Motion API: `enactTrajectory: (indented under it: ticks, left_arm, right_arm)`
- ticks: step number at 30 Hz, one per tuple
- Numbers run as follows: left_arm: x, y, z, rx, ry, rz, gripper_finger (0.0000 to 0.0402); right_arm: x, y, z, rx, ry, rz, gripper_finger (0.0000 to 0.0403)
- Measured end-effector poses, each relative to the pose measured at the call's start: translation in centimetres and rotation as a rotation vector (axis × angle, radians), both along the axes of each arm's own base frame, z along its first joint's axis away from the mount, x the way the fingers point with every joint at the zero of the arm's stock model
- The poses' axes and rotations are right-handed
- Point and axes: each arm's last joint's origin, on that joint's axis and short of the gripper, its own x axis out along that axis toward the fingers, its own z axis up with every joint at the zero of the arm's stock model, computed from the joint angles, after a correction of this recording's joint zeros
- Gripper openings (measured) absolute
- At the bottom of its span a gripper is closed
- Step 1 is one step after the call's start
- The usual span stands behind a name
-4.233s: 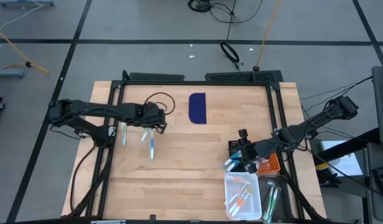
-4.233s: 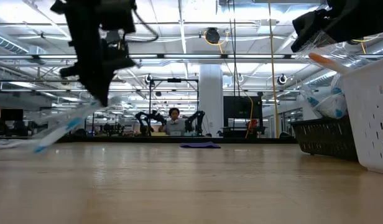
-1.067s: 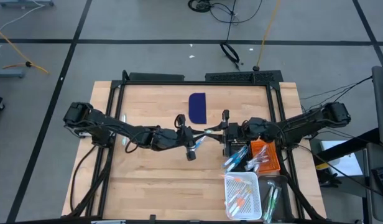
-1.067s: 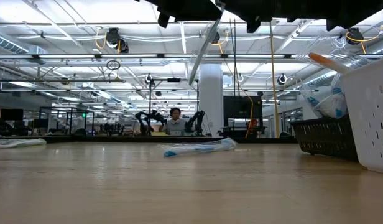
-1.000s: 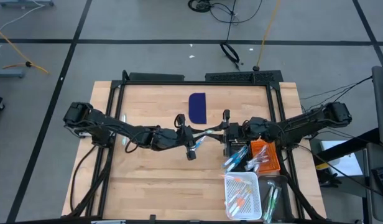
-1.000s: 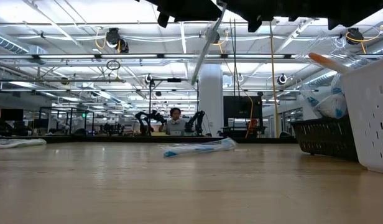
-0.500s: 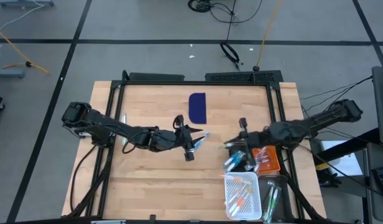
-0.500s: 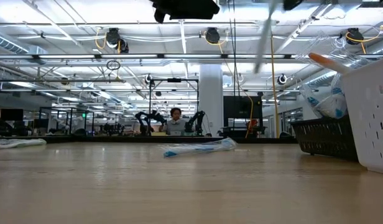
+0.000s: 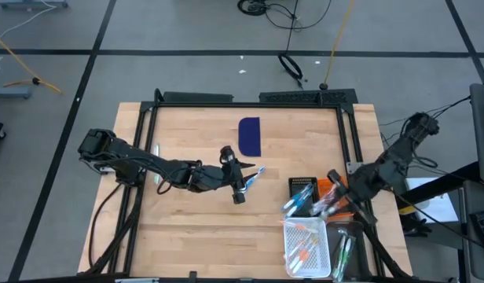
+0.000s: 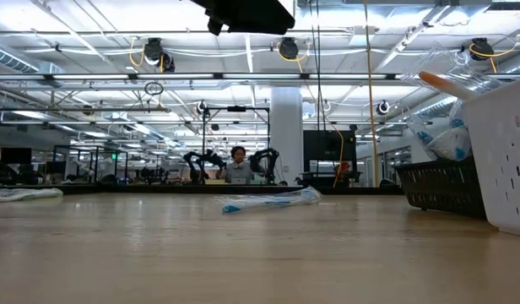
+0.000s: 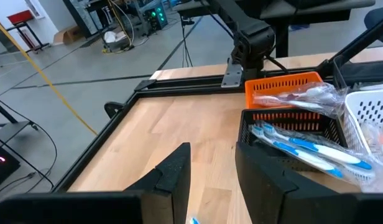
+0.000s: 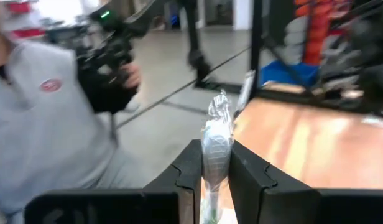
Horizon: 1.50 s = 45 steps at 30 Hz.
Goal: Pick & Place Toothbrushes
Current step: Put the green toothbrush into the black bin, then put the blue toothbrush into the black basket
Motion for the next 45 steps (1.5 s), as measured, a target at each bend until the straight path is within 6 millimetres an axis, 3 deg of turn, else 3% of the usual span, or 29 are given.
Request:
enactTrajectory:
  ticks: [5,15,20,33,45]
  left_arm:
    - [0.0,0.2,0.0,-0.001,-0.001,0.007,0.0127]
    - [0.1,0.7,0.0,-0.023,-0.008,0.026,0.0127]
    - [0.1,0.7,0.0,-0.026,-0.010,0.027,0.0127]
    - [0.1,0.8,0.0,-0.025,-0.010,0.028,0.0127]
    - [0.2,1.3,0.0,-0.032,-0.013,0.046,0.0127]
  right_arm:
    - [-1.6,0.6,-0.7,-0.063,0.117,0.117,0.0041]
    - [-4.0,1.2,0.1,-0.083,0.351,0.261,0.0041]
    - [-4.3,1.3,-1.1,-0.107,0.484,0.217,0.0041]
    - [-4.1,2.8,-3.6,-0.174,0.575,0.198,0.0041]
    - [-3.9,3.7,-5.9,-0.081,0.604,0.244,0.0157]
